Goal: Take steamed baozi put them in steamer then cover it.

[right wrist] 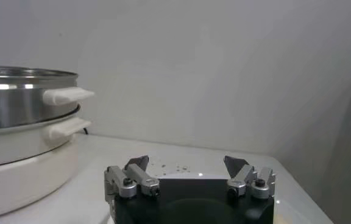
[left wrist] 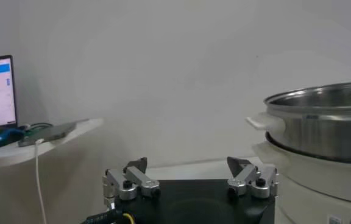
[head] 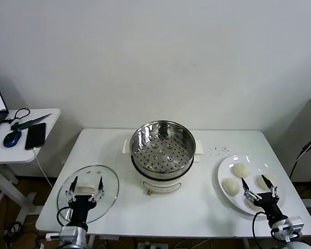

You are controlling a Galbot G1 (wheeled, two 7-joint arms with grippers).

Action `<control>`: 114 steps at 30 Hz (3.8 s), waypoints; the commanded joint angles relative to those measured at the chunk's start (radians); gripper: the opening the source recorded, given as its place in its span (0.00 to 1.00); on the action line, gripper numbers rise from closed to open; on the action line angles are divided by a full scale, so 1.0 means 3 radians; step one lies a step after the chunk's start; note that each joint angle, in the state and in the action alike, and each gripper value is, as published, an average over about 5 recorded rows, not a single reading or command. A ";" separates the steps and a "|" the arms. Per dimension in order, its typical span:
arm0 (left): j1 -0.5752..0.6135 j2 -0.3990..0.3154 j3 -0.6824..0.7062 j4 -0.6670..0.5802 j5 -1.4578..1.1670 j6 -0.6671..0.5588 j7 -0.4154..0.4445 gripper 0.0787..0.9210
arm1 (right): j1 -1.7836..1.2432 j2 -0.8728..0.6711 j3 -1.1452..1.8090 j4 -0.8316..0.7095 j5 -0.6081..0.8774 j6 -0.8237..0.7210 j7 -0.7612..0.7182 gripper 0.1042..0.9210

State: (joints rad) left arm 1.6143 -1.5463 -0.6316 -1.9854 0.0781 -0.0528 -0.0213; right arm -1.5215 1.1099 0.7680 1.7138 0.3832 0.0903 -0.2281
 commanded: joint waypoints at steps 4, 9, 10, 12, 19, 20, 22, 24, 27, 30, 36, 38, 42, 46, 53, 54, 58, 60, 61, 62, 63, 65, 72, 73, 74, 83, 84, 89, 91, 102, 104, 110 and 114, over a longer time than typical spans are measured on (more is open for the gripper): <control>-0.0024 0.0024 -0.0013 0.0007 0.0008 0.0001 -0.0036 0.88 | 0.0395 -0.0716 -0.0061 -0.0269 -0.0409 -0.0366 -0.0645 0.88; -0.0035 0.0040 -0.0006 -0.0004 0.0033 -0.0003 -0.0033 0.88 | 0.0797 -0.1590 -0.0355 -0.0686 -0.0778 -0.0572 -0.1572 0.88; -0.0036 0.0042 -0.0006 -0.0004 0.0035 -0.0006 -0.0033 0.88 | 0.0895 -0.1718 -0.0420 -0.0769 -0.0840 -0.0603 -0.1777 0.88; -0.0030 0.0044 -0.0011 -0.0003 0.0035 -0.0012 -0.0032 0.88 | 0.1122 -0.1958 -0.0577 -0.0933 -0.1054 -0.0655 -0.2217 0.88; -0.0014 0.0043 -0.0046 0.0056 -0.0008 -0.0046 -0.0031 0.88 | 0.2426 -0.2396 -0.1829 -0.1419 -0.1424 -0.0585 -0.2798 0.88; -0.0016 0.0043 -0.0047 0.0069 -0.0012 -0.0050 -0.0031 0.88 | 0.2721 -0.2418 -0.2136 -0.1503 -0.1478 -0.0554 -0.2843 0.88; -0.0021 0.0043 -0.0049 0.0086 -0.0018 -0.0057 -0.0029 0.88 | 0.3345 -0.2439 -0.2809 -0.1671 -0.1556 -0.0497 -0.2928 0.88; -0.0027 0.0045 -0.0052 0.0092 -0.0023 -0.0058 -0.0028 0.88 | 0.3920 -0.2430 -0.3490 -0.1805 -0.1572 -0.0458 -0.2980 0.88; -0.0040 0.0049 -0.0058 0.0092 -0.0032 -0.0049 -0.0028 0.88 | 0.4618 -0.2357 -0.4313 -0.1939 -0.1495 -0.0464 -0.3026 0.88; -0.0051 0.0056 -0.0060 0.0091 -0.0034 -0.0041 -0.0028 0.88 | 0.5063 -0.2216 -0.4884 -0.2087 -0.1411 -0.0493 -0.3048 0.88; -0.0050 0.0061 -0.0069 0.0087 -0.0033 -0.0033 -0.0029 0.88 | 0.5346 -0.1885 -0.5365 -0.2418 -0.1415 -0.0512 -0.3053 0.88; -0.0045 0.0062 -0.0076 0.0090 -0.0034 -0.0033 -0.0029 0.88 | 0.5366 -0.1792 -0.5435 -0.2479 -0.1440 -0.0520 -0.3054 0.88; -0.0038 0.0062 -0.0087 0.0103 -0.0034 -0.0037 -0.0030 0.88 | 0.5321 -0.1622 -0.5428 -0.2591 -0.1474 -0.0541 -0.3054 0.88; -0.0033 0.0061 -0.0092 0.0113 -0.0033 -0.0041 -0.0031 0.88 | 0.5259 -0.1409 -0.5305 -0.2794 -0.1577 -0.0499 -0.3042 0.88; -0.0030 0.0060 -0.0105 0.0123 -0.0029 -0.0043 -0.0032 0.88 | 0.5294 -0.1123 -0.5237 -0.3053 -0.1636 -0.0416 -0.3054 0.88; -0.0030 0.0059 -0.0108 0.0127 -0.0029 -0.0043 -0.0033 0.88 | 0.5295 -0.1092 -0.5245 -0.3081 -0.1638 -0.0408 -0.3055 0.88; -0.0034 0.0060 -0.0119 0.0142 -0.0029 -0.0043 -0.0034 0.88 | 0.5278 -0.1002 -0.5290 -0.3163 -0.1639 -0.0386 -0.3068 0.88; -0.0039 0.0060 -0.0123 0.0151 -0.0030 -0.0042 -0.0034 0.88 | 0.5265 -0.0967 -0.5310 -0.3190 -0.1639 -0.0376 -0.3074 0.88; -0.0042 0.0061 -0.0125 0.0155 -0.0030 -0.0041 -0.0034 0.88 | 0.5257 -0.0949 -0.5312 -0.3204 -0.1641 -0.0371 -0.3075 0.88; -0.0045 0.0062 -0.0126 0.0158 -0.0030 -0.0041 -0.0034 0.88 | 0.5251 -0.0933 -0.5311 -0.3217 -0.1644 -0.0368 -0.3074 0.88; -0.0048 0.0064 -0.0127 0.0161 -0.0029 -0.0040 -0.0034 0.88 | 0.5245 -0.0915 -0.5311 -0.3230 -0.1645 -0.0366 -0.3074 0.88; -0.0053 0.0066 -0.0129 0.0165 -0.0029 -0.0038 -0.0034 0.88 | 0.5241 -0.0886 -0.5313 -0.3249 -0.1648 -0.0361 -0.3075 0.88; -0.0050 0.0065 -0.0133 0.0171 -0.0030 -0.0042 -0.0035 0.88 | 0.5245 -0.0830 -0.5380 -0.3312 -0.1678 -0.0319 -0.3115 0.87; -0.0048 0.0065 -0.0134 0.0173 -0.0030 -0.0044 -0.0035 0.88 | 0.5244 -0.0830 -0.5386 -0.3313 -0.1681 -0.0316 -0.3121 0.86; -0.0046 0.0065 -0.0135 0.0173 -0.0030 -0.0045 -0.0035 0.88 | 0.5243 -0.0831 -0.5391 -0.3312 -0.1682 -0.0314 -0.3125 0.85; -0.0037 0.0066 -0.0140 0.0172 -0.0032 -0.0053 -0.0038 0.88 | 0.5242 -0.0842 -0.5388 -0.3322 -0.1700 -0.0287 -0.3143 0.71; -0.0035 0.0066 -0.0140 0.0172 -0.0033 -0.0054 -0.0038 0.88 | 0.5246 -0.0845 -0.5385 -0.3321 -0.1698 -0.0282 -0.3144 0.71; -0.0024 0.0066 -0.0141 0.0168 -0.0033 -0.0059 -0.0039 0.88 | 0.5330 -0.0879 -0.5405 -0.3274 -0.1659 -0.0213 -0.3161 0.68; -0.0019 0.0067 -0.0142 0.0165 -0.0033 -0.0061 -0.0039 0.88 | 0.5437 -0.0903 -0.5471 -0.3230 -0.1597 -0.0148 -0.3175 0.68; 0.0020 0.0070 -0.0130 0.0154 -0.0036 -0.0060 -0.0067 0.88 | 0.6869 -0.0727 -0.6562 -0.2771 -0.1069 0.0370 -0.3341 0.68; 0.0024 0.0065 -0.0118 0.0150 -0.0036 -0.0056 -0.0083 0.88 | 0.7083 -0.0602 -0.6662 -0.2738 -0.1077 0.0502 -0.3360 0.68; 0.0081 0.0094 -0.0051 0.0124 -0.0091 -0.0046 -0.0103 0.88 | 0.7438 -0.0116 -0.6691 -0.2651 -0.1338 0.0970 -0.3382 0.68; 0.0119 0.0099 -0.0013 0.0131 -0.0077 -0.0062 -0.0106 0.88 | 0.7484 0.0211 -0.6637 -0.2520 -0.1602 0.1191 -0.3349 0.68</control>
State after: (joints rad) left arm 1.6361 -1.5202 -0.6518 -1.9456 0.0610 -0.0689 -0.0492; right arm 0.5616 1.0085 -1.1534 0.9017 -0.0338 0.2949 -1.2272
